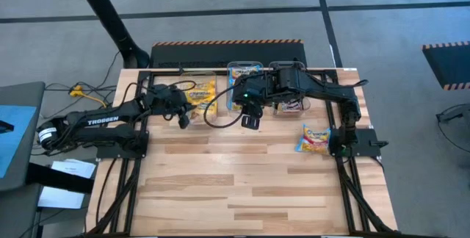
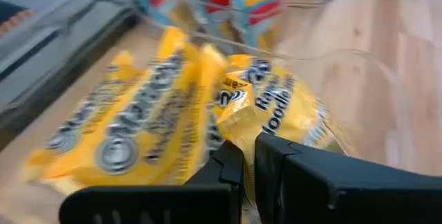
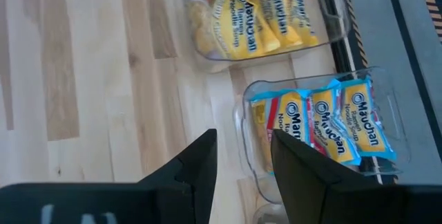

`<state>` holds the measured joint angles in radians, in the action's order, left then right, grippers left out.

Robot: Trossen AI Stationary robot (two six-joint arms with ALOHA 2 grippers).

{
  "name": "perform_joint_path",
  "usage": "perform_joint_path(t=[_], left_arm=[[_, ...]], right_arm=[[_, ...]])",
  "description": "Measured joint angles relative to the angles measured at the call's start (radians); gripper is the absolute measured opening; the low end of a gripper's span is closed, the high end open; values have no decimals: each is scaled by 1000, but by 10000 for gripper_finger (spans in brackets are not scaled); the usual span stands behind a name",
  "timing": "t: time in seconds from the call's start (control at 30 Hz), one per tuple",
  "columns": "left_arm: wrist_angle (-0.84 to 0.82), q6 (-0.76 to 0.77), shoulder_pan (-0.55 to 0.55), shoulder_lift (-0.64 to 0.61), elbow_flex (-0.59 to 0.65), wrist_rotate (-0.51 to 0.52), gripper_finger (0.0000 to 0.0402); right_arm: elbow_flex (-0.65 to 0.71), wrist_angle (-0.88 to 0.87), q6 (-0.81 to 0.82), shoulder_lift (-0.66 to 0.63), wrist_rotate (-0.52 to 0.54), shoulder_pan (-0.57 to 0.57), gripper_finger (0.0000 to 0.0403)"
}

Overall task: Sort Maruchan noodles
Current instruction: Put the yellow noodle pack into the left transparent bin

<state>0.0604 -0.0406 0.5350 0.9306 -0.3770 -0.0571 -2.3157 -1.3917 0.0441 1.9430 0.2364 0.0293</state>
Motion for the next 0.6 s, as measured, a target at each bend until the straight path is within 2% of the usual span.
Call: perform_joint_path(t=[0.17,0.23,0.43,0.6], left_arm=[[2,50,2,0,0,97,0],[2,69,3,0,0,105,0],[2,112,3,0,0,-49,7],[0,167,3,0,0,-72,42]], right_arm=[[0,0,0,0,0,14,159],[0,0,0,0,0,19,159],[0,1,0,0,0,33,159],[0,0,0,0,-1,33,159]])
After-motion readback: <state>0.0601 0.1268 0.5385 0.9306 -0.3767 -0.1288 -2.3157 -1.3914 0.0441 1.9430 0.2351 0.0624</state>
